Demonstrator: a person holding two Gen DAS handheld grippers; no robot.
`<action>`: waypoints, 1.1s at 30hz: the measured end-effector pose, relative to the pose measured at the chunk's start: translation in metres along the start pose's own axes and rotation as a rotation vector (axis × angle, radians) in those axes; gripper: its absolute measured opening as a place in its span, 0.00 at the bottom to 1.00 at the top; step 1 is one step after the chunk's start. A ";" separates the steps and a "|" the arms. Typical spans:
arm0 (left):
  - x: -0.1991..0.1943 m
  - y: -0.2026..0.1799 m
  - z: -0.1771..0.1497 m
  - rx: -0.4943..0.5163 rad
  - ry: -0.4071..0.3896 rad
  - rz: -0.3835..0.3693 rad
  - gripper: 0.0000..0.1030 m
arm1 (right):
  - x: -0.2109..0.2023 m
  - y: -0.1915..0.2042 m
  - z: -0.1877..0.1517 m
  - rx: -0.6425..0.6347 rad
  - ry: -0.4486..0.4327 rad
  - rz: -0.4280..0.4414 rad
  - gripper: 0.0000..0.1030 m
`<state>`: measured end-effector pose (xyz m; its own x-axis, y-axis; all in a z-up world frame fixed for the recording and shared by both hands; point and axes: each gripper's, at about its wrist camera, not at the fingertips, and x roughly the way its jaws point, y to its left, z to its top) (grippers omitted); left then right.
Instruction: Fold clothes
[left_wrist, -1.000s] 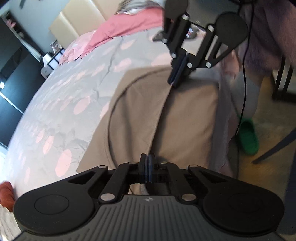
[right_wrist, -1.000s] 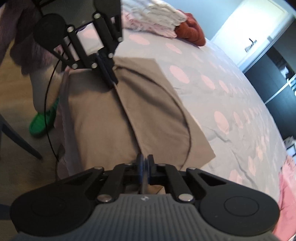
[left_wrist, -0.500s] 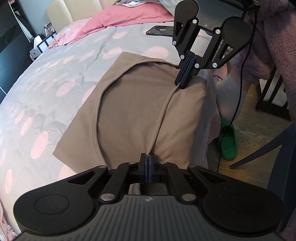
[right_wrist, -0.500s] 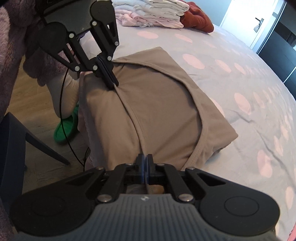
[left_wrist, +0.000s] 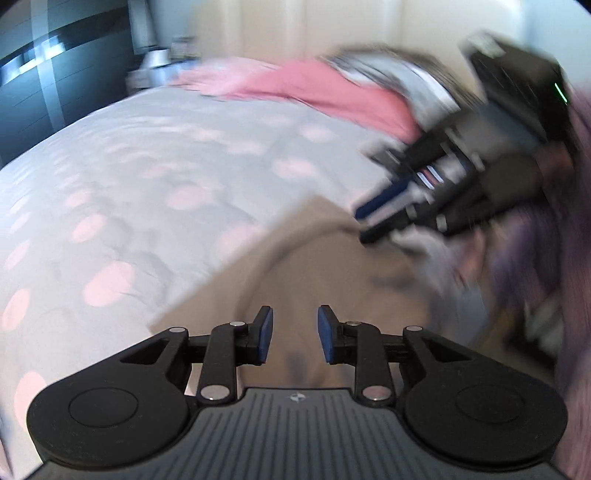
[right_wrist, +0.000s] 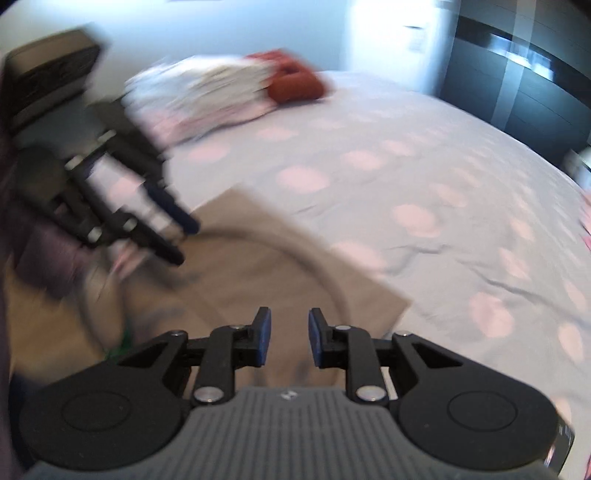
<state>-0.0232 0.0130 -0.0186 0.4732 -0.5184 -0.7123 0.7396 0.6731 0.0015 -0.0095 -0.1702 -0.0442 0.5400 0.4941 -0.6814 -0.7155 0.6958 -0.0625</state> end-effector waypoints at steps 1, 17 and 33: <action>0.003 0.006 0.004 -0.055 -0.007 0.039 0.21 | 0.003 -0.003 0.004 0.058 -0.013 -0.038 0.23; 0.058 0.048 -0.026 -0.391 0.002 0.218 0.14 | 0.072 -0.031 -0.008 0.447 0.049 -0.251 0.12; 0.002 0.053 -0.047 -0.585 -0.035 0.230 0.47 | 0.019 -0.058 -0.026 0.653 -0.029 -0.140 0.42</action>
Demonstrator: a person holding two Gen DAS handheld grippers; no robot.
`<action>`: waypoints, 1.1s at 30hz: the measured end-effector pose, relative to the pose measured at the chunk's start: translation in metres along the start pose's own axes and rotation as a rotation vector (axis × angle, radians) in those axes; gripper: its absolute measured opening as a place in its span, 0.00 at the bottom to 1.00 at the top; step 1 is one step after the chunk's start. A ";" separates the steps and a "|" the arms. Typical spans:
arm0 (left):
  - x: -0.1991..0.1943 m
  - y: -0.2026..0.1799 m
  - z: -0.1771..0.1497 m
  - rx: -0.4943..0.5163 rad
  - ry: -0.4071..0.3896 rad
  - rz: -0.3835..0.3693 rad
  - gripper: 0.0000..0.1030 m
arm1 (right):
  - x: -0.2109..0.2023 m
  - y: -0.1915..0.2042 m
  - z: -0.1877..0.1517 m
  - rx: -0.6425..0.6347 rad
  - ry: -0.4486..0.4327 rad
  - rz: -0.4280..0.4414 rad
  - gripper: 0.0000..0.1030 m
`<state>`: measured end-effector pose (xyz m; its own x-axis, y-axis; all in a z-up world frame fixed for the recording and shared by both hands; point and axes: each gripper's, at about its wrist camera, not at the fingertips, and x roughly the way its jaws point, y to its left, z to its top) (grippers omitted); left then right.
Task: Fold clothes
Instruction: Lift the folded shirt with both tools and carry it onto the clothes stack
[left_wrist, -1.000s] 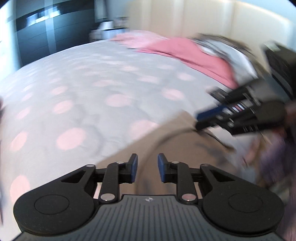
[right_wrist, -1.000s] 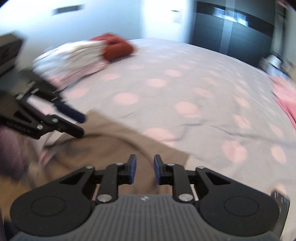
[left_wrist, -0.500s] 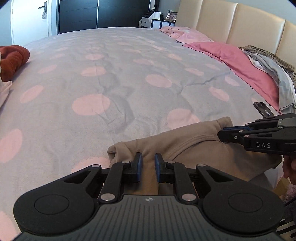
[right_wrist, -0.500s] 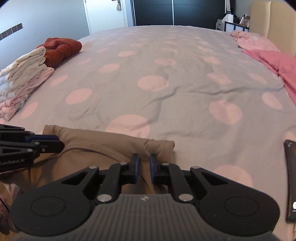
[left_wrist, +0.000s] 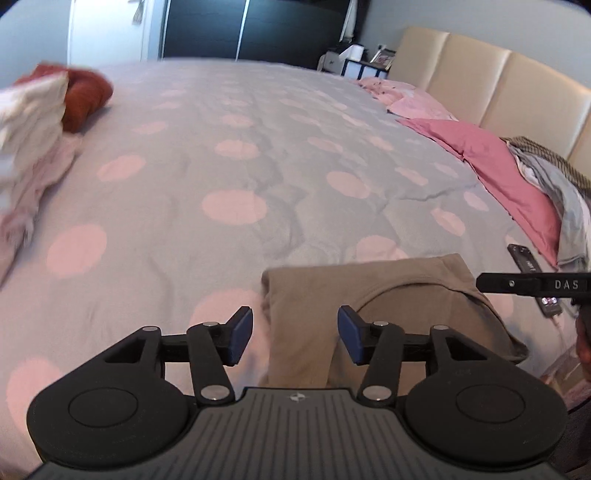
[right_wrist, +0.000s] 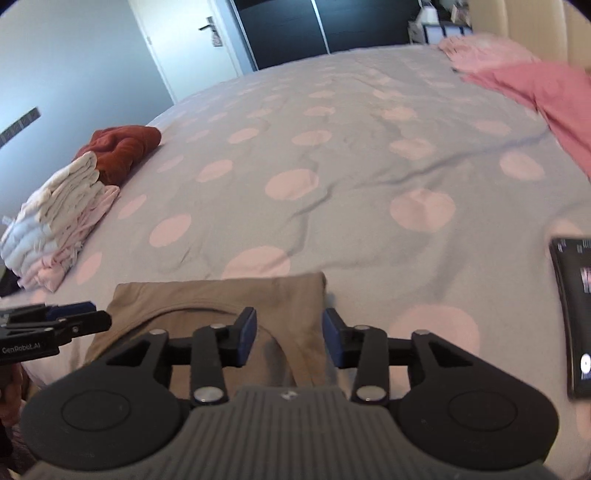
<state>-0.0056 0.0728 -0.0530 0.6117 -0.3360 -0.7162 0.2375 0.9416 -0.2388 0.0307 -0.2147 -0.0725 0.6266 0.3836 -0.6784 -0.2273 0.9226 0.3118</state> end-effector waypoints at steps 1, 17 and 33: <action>0.000 0.007 -0.002 -0.036 0.022 -0.016 0.47 | -0.002 -0.006 -0.002 0.027 0.012 0.017 0.42; 0.018 0.012 -0.035 -0.142 0.127 -0.114 0.42 | 0.022 -0.005 -0.043 0.076 0.151 0.088 0.41; -0.011 -0.006 -0.019 -0.035 0.009 -0.135 0.09 | 0.001 0.015 -0.028 0.022 0.047 0.116 0.16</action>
<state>-0.0278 0.0713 -0.0560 0.5688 -0.4595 -0.6821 0.2909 0.8881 -0.3558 0.0065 -0.1990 -0.0870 0.5611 0.4896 -0.6674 -0.2797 0.8710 0.4038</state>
